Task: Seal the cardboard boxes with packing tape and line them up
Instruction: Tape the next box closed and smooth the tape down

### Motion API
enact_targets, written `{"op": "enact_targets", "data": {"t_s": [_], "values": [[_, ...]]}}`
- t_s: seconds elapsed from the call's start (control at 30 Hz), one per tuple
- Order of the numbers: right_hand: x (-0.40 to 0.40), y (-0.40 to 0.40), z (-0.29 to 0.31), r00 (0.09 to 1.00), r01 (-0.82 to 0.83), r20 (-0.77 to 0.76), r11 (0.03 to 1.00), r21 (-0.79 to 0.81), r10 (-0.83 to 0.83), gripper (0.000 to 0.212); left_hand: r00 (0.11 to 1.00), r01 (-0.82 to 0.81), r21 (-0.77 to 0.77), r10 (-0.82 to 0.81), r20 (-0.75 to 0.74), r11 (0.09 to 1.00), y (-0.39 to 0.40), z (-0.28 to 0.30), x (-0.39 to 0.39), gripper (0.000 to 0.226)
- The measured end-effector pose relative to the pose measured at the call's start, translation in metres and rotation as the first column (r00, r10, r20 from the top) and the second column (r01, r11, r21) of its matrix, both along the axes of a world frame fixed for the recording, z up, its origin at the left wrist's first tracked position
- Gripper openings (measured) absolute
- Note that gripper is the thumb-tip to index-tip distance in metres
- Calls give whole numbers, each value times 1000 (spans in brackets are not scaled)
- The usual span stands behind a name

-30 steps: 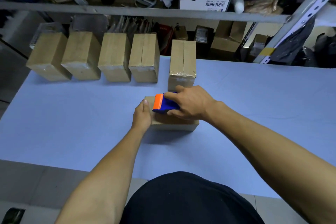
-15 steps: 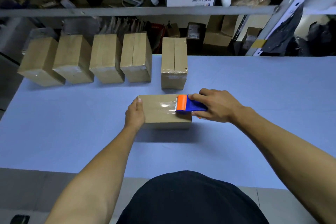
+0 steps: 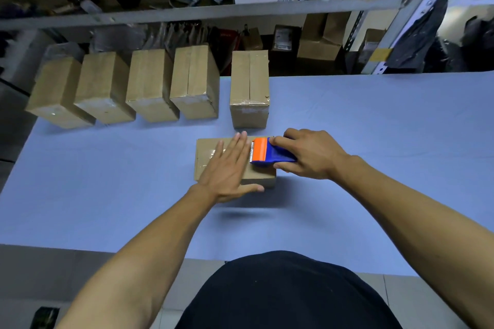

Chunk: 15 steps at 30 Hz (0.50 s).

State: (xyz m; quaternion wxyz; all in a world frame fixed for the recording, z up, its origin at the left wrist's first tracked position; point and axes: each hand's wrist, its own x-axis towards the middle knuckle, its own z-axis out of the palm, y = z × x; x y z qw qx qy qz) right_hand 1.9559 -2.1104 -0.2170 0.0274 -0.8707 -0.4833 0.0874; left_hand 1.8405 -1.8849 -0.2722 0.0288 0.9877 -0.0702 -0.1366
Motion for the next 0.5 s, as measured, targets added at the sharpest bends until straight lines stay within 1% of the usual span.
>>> {"op": "enact_targets", "data": {"t_s": [0.1, 0.2, 0.27, 0.33, 0.43, 0.5], "values": [[1, 0, -2, 1000, 24, -1, 1000, 13, -24, 59, 1000, 12, -44, -11, 10, 999, -16, -1, 15, 118], [2, -7, -6, 1000, 14, -24, 1000, 20, -14, 61, 1000, -1, -11, 2, 21, 1000, -19, -3, 14, 116], [5, -11, -9, 997, -12, -78, 999, 33, 15, 61, 1000, -16, -19, 16, 19, 1000, -17, -4, 12, 116], [9, -22, -11, 991, -11, -132, 999, 50, 17, 60, 1000, -6, 11, 6, 14, 1000, -17, -2, 12, 116], [21, -61, -14, 988, 60, -146, 997, 38, -54, 58, 1000, 9, 55, -10, 13, 998, -17, 0, 12, 114], [26, -83, -16, 986, 96, -138, 995, 13, -94, 57, 1000, 7, 32, -8, 19, 999, -18, 0, 12, 114]]}}
